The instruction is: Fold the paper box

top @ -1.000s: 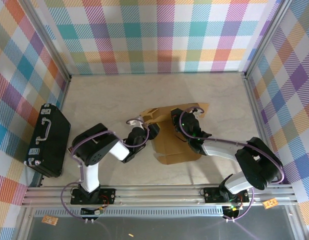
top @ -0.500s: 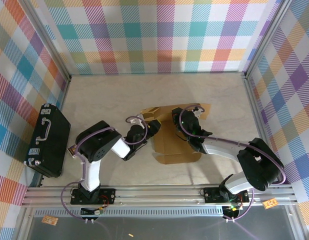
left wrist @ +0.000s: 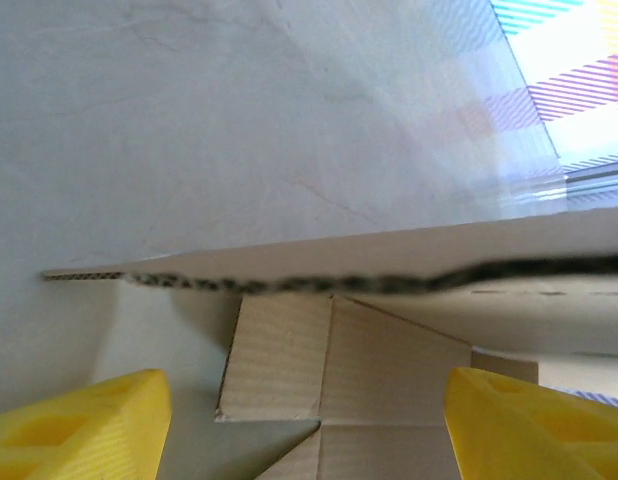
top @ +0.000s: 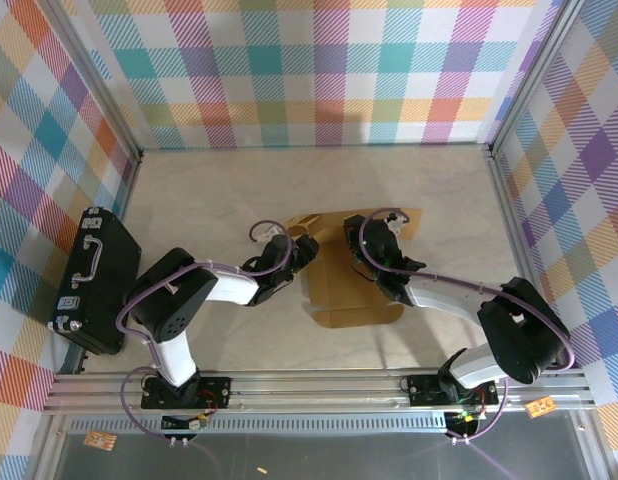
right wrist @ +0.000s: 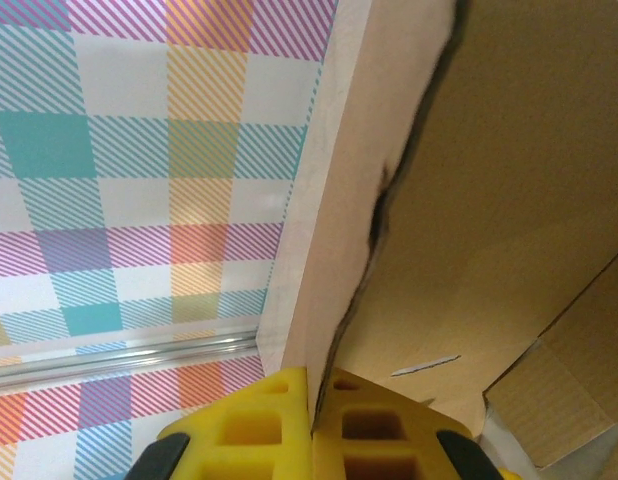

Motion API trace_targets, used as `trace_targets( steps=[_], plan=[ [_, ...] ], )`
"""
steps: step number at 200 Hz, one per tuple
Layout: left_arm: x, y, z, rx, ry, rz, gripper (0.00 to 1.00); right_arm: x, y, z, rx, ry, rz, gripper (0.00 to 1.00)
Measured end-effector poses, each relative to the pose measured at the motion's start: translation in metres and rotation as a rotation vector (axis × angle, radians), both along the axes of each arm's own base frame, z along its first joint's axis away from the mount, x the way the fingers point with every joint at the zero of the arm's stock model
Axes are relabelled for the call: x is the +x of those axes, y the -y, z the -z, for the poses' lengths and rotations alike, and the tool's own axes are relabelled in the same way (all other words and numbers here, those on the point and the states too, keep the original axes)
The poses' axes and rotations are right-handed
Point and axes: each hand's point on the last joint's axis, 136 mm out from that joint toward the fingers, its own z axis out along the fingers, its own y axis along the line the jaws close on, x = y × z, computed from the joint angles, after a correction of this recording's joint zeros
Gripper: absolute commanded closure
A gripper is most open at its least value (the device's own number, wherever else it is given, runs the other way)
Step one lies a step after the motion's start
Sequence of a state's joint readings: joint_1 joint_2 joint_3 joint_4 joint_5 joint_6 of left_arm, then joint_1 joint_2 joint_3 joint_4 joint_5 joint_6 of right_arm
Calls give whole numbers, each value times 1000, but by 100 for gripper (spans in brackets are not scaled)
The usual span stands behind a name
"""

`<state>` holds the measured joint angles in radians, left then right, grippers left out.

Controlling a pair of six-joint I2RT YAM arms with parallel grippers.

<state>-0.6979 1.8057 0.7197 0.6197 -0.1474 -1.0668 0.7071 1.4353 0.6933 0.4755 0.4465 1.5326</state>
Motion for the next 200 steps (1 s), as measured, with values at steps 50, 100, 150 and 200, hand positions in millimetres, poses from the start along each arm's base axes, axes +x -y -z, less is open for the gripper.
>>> trace_targets(
  steps=[50, 100, 150, 200],
  plan=[
    [18, 18, -8, -87, 70, 15, 27, 4, 8, -2, -15, 0, 38, 100],
    [16, 31, -11, -146, 82, 81, 29, 6, 10, -4, -18, 5, 54, 100],
    [6, 29, -6, -75, 52, 114, 37, 6, 9, -4, -29, -12, 55, 100],
    [-27, -11, -12, 122, 20, 77, 67, 10, 3, -16, 11, -105, 34, 100]
  ],
)
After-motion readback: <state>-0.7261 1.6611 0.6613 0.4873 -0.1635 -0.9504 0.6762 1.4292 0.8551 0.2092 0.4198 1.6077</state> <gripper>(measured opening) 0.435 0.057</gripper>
